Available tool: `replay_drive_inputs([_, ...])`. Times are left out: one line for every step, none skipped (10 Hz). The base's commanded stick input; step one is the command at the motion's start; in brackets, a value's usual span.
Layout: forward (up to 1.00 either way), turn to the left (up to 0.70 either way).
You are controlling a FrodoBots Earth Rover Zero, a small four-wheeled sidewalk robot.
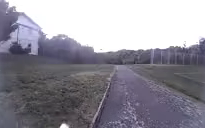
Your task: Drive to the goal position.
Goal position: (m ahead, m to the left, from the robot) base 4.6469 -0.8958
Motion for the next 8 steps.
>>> replay_drive_inputs([0.70, -0.35])
replay_drive_inputs([0.70, -0.35])
replay_drive_inputs([0.70, -0.35])
replay_drive_inputs([0.70, -0.35])
replay_drive_inputs([0.70, -0.35])
replay_drive_inputs([0.70, -0.35])
replay_drive_inputs([0.70, -0.35])
replay_drive_inputs([0.70, -0.35])
